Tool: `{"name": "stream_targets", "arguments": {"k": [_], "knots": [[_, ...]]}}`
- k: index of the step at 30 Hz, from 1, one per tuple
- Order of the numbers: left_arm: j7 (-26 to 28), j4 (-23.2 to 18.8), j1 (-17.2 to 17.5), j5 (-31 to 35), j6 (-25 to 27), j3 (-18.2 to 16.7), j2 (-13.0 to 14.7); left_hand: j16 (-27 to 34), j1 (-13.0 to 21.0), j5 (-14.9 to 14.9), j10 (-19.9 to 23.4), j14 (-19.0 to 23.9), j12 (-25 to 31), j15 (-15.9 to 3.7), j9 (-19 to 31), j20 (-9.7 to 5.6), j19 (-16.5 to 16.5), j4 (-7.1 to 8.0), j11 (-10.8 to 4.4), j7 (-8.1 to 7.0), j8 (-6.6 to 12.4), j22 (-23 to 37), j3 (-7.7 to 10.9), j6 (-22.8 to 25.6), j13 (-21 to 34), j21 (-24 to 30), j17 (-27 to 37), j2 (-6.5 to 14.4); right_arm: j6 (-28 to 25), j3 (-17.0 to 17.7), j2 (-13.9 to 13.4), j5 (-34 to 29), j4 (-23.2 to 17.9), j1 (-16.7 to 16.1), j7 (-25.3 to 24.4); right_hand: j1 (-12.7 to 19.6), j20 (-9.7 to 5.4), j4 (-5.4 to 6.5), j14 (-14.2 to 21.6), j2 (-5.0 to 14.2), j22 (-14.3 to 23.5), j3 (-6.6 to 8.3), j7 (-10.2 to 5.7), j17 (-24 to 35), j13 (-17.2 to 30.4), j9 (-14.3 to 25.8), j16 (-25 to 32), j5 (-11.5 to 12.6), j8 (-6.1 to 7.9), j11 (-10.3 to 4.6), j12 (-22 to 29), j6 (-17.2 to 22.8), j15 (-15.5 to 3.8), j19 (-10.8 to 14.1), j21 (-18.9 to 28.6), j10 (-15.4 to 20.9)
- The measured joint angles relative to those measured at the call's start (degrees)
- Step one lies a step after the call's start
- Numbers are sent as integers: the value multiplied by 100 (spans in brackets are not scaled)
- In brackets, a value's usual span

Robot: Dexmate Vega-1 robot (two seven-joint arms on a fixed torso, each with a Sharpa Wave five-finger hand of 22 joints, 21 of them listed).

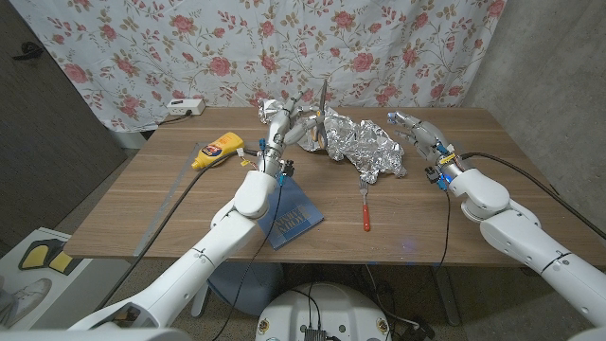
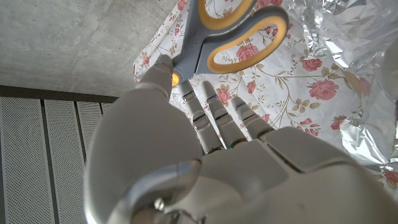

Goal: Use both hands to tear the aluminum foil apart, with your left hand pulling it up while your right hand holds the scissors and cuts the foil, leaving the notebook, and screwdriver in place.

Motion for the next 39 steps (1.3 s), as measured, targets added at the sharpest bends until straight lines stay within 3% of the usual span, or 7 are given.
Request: {"name": "stream_targets", "arguments": {"k": [27, 33, 39], "knots": [[-785, 112, -16, -952, -153, -18, 55, 0, -3, -23, -20, 1, 0, 1, 0, -11, -32, 8, -20, -1, 0, 0, -39, -1, 0, 0, 54, 34, -77, 33, -119, -124, -159, -75, -39, 60, -15, -25, -51, 0, 0, 57, 61, 28, 29, 18, 0, 22, 22, 2, -63, 185, -31, -56, 0, -105], [-934, 140, -7, -1120, -196, -25, 70, 0, -2, -23, -20, 1, 0, 2, 0, -11, -31, 8, -20, -1, 0, 0, -39, -1, 0, 0, 54, 35, -128, 5, -162, -171, -193, -56, -13, 151, -123, -55, -242, 0, 0, 120, 92, 28, 96, 29, -38, 44, -14, -45, -129, 215, -308, -165, 0, -296], [-1071, 163, -7, -1279, -231, -28, 73, -22, -2, -44, -41, 2, 0, 2, 0, 20, -62, 8, -40, -1, 0, 0, -39, -1, 0, 0, 53, 64, -188, -10, -224, -238, -241, -47, -12, 212, -184, -71, -373, -1, 0, 150, 92, 28, 158, 45, -90, 44, -49, -17, -173, 277, -323, -228, 0, -496]]}}
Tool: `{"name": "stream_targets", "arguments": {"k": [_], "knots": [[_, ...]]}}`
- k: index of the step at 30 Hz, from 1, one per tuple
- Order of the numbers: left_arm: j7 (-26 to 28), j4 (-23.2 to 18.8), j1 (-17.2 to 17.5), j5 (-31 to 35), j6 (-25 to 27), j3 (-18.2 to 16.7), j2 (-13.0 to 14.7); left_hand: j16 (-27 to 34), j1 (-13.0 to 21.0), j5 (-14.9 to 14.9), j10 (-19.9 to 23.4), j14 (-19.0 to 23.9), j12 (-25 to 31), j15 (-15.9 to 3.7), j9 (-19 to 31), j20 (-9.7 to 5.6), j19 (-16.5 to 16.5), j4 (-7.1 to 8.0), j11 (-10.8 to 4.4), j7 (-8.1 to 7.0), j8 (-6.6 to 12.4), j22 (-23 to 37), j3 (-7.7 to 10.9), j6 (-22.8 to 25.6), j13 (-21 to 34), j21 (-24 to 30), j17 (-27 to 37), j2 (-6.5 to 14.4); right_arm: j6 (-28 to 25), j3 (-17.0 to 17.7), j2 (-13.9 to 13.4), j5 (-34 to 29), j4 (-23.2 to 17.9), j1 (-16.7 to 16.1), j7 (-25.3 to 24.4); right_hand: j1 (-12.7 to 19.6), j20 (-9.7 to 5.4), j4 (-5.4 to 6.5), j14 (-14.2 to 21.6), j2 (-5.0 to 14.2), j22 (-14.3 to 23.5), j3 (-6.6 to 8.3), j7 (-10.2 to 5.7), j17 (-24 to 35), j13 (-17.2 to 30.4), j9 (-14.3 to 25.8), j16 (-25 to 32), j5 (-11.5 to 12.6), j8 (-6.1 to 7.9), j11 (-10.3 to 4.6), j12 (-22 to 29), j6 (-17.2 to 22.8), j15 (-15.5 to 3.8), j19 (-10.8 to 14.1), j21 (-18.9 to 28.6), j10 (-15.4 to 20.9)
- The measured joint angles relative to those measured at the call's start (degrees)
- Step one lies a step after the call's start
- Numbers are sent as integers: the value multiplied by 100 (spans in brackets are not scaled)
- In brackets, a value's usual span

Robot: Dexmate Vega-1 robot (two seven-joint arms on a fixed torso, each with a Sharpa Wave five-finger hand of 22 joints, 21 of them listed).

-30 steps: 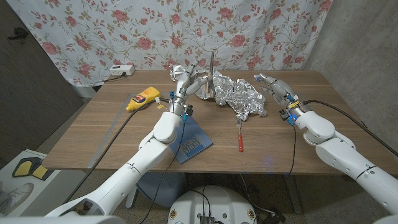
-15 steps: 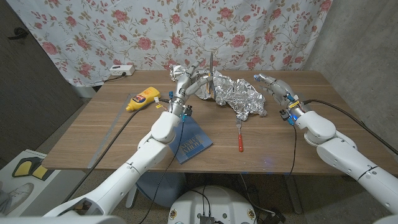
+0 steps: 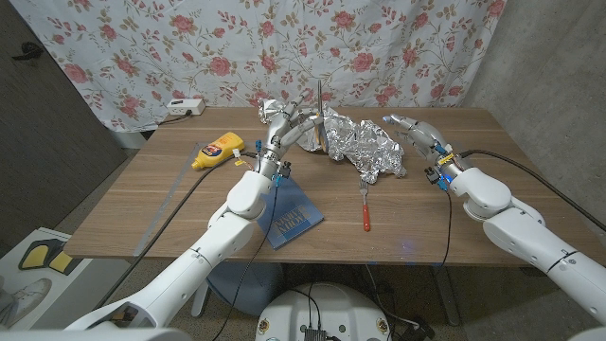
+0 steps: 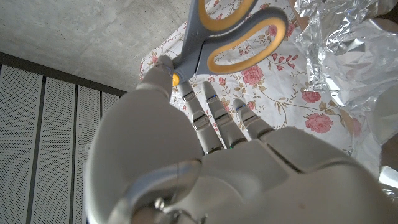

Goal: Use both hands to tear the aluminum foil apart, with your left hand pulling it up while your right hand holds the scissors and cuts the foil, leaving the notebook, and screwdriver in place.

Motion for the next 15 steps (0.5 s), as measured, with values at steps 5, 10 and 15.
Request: {"name": "stream_targets", "arguments": {"k": [5, 10, 15], "knots": [[-122, 47, -1, -145, -31, -2, -18, 0, 0, 0, 0, -1, 0, -1, 0, 0, 0, 0, 0, 32, 0, 14, 0, 33, 0, 0, 2, 0, -45, -5, -44, -31, -25, -1, 9, 38, -33, 6, -75, -6, 0, 18, -31, 0, 54, 0, -18, 0, -24, 10, -48, 30, -40, -72, 0, -132], [-238, 114, -19, -295, -75, -2, -49, 0, 1, -23, 0, -1, 0, -1, 0, 0, 0, -1, 0, 32, 0, 14, -1, 33, 0, 0, 27, 0, -78, -9, -102, -59, -75, -5, 36, 45, -75, 7, -179, 1, 0, 56, -31, -16, 86, 0, -21, 0, -64, -1, -48, 30, -85, -115, 0, -182], [-397, 210, -48, -480, -123, -2, -93, 0, 14, -44, 0, -2, 0, -1, 6, 0, 0, -9, 0, 20, 0, 14, -9, 45, 0, 0, 44, 12, -115, -13, -158, -86, -130, -6, 60, 67, -83, 7, -210, -21, 0, 56, -31, -16, 87, -1, -21, 0, -86, 10, -88, 30, -56, -122, 0, -258]]}}
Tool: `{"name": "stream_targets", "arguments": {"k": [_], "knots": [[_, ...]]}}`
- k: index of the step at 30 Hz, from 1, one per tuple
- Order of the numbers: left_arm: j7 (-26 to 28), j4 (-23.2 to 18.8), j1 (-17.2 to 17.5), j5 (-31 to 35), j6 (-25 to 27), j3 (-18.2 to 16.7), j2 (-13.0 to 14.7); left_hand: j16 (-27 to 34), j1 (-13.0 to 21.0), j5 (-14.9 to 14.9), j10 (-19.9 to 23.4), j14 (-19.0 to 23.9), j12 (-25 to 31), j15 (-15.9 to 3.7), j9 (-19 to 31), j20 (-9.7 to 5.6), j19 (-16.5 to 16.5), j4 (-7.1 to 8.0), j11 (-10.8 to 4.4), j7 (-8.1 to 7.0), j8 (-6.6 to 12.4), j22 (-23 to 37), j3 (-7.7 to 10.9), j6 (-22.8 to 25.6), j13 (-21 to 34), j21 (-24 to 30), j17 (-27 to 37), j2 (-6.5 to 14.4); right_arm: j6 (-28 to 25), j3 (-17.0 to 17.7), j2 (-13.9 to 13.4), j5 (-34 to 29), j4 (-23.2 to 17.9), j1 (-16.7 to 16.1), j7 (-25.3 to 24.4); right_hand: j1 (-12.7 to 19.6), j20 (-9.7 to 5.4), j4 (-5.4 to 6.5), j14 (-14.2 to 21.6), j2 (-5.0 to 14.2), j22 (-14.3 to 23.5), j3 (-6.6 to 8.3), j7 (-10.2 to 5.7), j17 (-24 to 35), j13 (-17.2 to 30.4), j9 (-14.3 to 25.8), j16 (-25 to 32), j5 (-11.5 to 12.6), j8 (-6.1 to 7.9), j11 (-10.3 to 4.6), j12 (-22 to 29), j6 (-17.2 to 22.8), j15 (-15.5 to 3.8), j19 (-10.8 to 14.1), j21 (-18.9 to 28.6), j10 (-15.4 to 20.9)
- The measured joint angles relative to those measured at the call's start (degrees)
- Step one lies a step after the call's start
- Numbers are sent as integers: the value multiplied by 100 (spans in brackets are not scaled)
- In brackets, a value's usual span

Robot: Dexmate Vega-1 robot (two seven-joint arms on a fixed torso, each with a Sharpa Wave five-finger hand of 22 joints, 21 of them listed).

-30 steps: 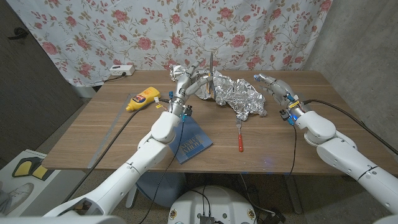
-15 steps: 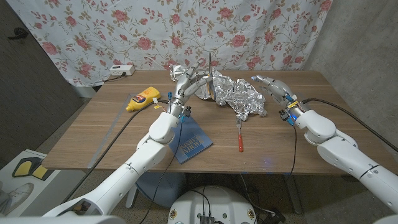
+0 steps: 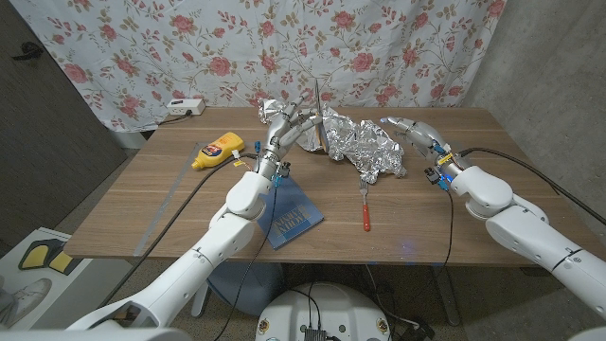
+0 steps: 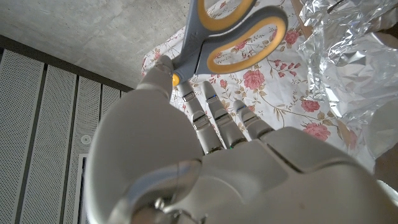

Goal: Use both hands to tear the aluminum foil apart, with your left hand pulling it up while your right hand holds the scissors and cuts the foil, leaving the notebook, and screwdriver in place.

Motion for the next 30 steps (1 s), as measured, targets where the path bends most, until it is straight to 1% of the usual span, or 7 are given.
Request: {"name": "stream_targets", "arguments": {"k": [6, 11, 17, 19, 24, 26, 30], "knots": [[-158, 93, -36, -161, -42, 2, -32, 0, 6, -1, 0, 0, 0, 0, 7, 0, 0, -7, 0, -18, 0, 0, -7, 18, 0, 0, 10, 3, -94, -24, -78, -101, -93, 9, 7, 45, -32, -24, 0, 0, 0, 24, 0, 0, 19, 0, -22, 0, -22, -13, -33, 0, 0, -31, 0, -175], [-277, 159, -69, -254, -71, 9, -51, 0, 21, -6, 0, 0, 0, 0, 7, 13, -13, -7, 0, -18, 0, 0, -7, 18, 0, 0, 31, 17, -164, -51, -118, -181, -137, 51, -12, 45, -31, -24, -31, 0, 0, 24, 0, 1, 49, 0, -22, 0, -22, -5, -55, 0, 31, -30, 0, -183], [-424, 246, -116, -371, -97, 22, -79, -22, 22, -22, 0, 0, 0, 0, 6, 31, -31, -7, 0, -18, 0, -1, -7, 18, 0, 0, 23, 16, -227, -93, -128, -264, -147, 105, -40, 75, -30, -24, -31, 30, 0, 23, 36, 1, 56, 28, -22, 0, -22, -53, -55, 36, 31, -30, 0, -231], [-459, 272, -132, -406, -99, 24, -85, -22, 28, -22, 0, 0, 0, 0, 6, 10, -52, -7, 0, -18, 0, -1, -7, 18, 0, 0, 19, 10, -231, -107, -122, -297, -147, 118, -59, 106, -29, -46, -31, 0, 0, 46, 41, 1, 71, 27, -22, 11, -22, -18, -55, 41, 31, -31, 0, -266], [-534, 313, -166, -482, -99, 26, -104, -22, 30, -22, -31, 0, 0, 0, 6, 10, -52, -7, -31, -18, 0, -1, -7, 17, 0, 0, 27, 9, -250, -136, -112, -353, -147, 150, -80, 150, 53, -16, -57, 0, 0, 79, 41, 1, 96, 27, -22, 22, -22, 6, -55, 103, 66, -113, 0, -289], [-569, 326, -180, -519, -98, 31, -114, -22, 37, -23, -31, 0, 0, 0, 6, 10, -52, -8, -31, -19, 0, -1, -8, 17, 0, 0, 36, 3, -263, -150, -112, -370, -147, 163, -81, 173, 118, -32, -57, -23, 0, 95, 41, 1, 98, 27, -22, 22, -22, 17, -54, 103, 189, -178, 0, -384], [-654, 365, -210, -603, -49, 48, -133, -22, 57, -51, -31, 0, 0, 0, 6, 10, -52, -15, -31, -19, 0, -1, -15, 17, 0, 0, 36, -8, -319, -177, -129, -392, -177, 202, -56, 173, 252, -23, -55, -23, 0, 118, 41, 1, 128, 46, -22, 22, -110, 124, -96, 103, 420, -304, -5, -572]]}}
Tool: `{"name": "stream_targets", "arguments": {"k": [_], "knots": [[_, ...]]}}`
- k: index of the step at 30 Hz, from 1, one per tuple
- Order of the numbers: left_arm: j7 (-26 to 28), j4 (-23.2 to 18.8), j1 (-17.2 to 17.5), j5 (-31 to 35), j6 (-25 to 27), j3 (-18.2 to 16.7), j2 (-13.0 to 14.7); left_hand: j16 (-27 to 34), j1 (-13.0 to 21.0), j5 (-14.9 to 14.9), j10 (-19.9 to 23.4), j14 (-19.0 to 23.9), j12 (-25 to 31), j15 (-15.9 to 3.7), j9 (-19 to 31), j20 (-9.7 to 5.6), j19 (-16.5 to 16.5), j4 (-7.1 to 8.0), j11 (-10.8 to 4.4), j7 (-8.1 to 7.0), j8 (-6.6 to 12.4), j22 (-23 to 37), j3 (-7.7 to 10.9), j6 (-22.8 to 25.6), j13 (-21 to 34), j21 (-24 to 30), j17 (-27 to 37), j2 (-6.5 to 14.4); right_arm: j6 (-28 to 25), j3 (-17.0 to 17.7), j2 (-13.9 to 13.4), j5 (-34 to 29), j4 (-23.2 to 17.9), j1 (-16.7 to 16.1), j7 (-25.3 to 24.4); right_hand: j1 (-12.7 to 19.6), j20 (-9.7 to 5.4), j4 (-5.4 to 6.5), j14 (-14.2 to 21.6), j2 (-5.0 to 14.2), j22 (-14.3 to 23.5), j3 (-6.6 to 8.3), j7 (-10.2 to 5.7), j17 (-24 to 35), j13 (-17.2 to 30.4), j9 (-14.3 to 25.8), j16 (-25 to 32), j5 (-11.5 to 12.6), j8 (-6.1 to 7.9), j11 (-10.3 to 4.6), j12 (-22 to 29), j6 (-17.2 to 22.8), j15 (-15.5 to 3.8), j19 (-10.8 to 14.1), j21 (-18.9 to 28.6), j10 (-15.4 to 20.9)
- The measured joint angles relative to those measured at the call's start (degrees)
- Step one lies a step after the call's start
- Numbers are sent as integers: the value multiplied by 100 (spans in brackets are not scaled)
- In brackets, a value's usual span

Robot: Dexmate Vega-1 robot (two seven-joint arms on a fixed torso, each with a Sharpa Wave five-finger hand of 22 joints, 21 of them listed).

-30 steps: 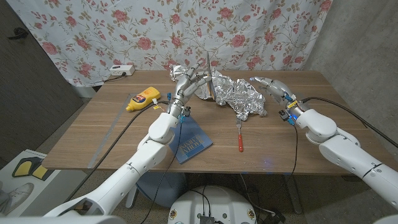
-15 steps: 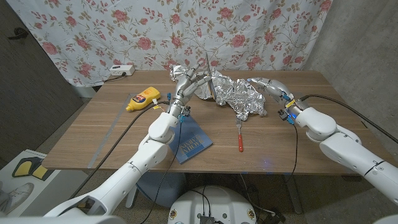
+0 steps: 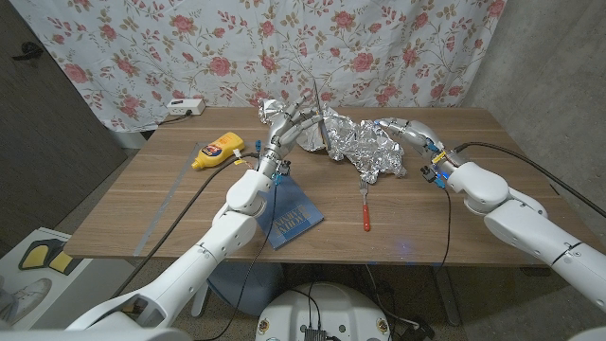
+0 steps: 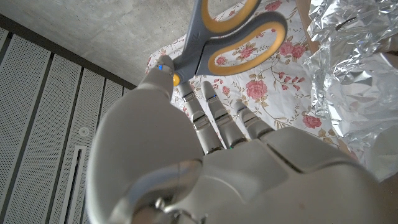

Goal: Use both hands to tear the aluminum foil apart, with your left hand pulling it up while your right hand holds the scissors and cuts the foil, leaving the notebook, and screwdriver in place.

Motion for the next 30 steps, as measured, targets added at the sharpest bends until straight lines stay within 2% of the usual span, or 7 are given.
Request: {"name": "stream_targets", "arguments": {"k": [5, 13, 19, 23, 30], "knots": [[-69, 49, -27, -69, 32, 12, -26, 0, 2, -15, 0, 0, 0, 0, 0, 0, 0, 0, 0, -32, 0, 0, 0, 31, 0, 0, 7, -2, -65, -25, -44, -11, -43, 39, 58, 60, 77, 0, -18, -1, 0, 0, -54, 0, 22, 9, 0, 0, -38, 69, -43, -55, 60, -42, -17, -110], [-221, 135, -65, -231, 47, 26, -94, 0, 9, -16, 0, 0, 0, 0, -1, 0, 0, 0, 0, 7, 0, 0, 0, 70, 0, 0, 27, -9, -143, -74, -131, -10, -93, 121, 197, 143, 105, 0, 4, -8, 0, 63, -144, 15, 23, 35, 0, 0, -150, 37, -86, -251, 145, -239, -17, -409], [-373, 221, -93, -394, 47, 29, -161, 0, 16, -16, 0, 0, 0, 0, -1, 0, 1, 0, 0, 10, 0, -1, 0, 73, 0, 0, 54, -14, -178, -118, -176, -24, -111, 183, 302, 233, 86, -23, 4, -52, 0, 87, -133, 15, 51, 54, 0, 0, -150, 29, -86, -300, 145, -258, -17, -478], [-463, 259, -105, -482, 53, 29, -180, 0, 30, -17, 0, 0, 0, 0, -1, 0, 1, 23, 0, 10, 0, -1, -24, 73, 0, 0, 53, 2, -178, -134, -184, -52, -113, 202, 310, 264, 86, -23, 4, -83, 0, 87, -93, 14, 51, 62, 0, 0, -115, 29, -61, -155, 145, -258, -17, -478], [-637, 330, -135, -628, 65, 29, -229, 0, 36, -38, 0, 0, 0, 0, -1, 0, 1, 23, 0, -1, 0, -1, -24, 83, 0, 0, 53, 11, -161, -172, -187, -96, -112, 237, 343, 294, 86, -47, 4, -113, 0, 110, -102, 14, 51, 88, 28, 0, -115, 29, -41, -144, 144, -257, -17, -478]]}}
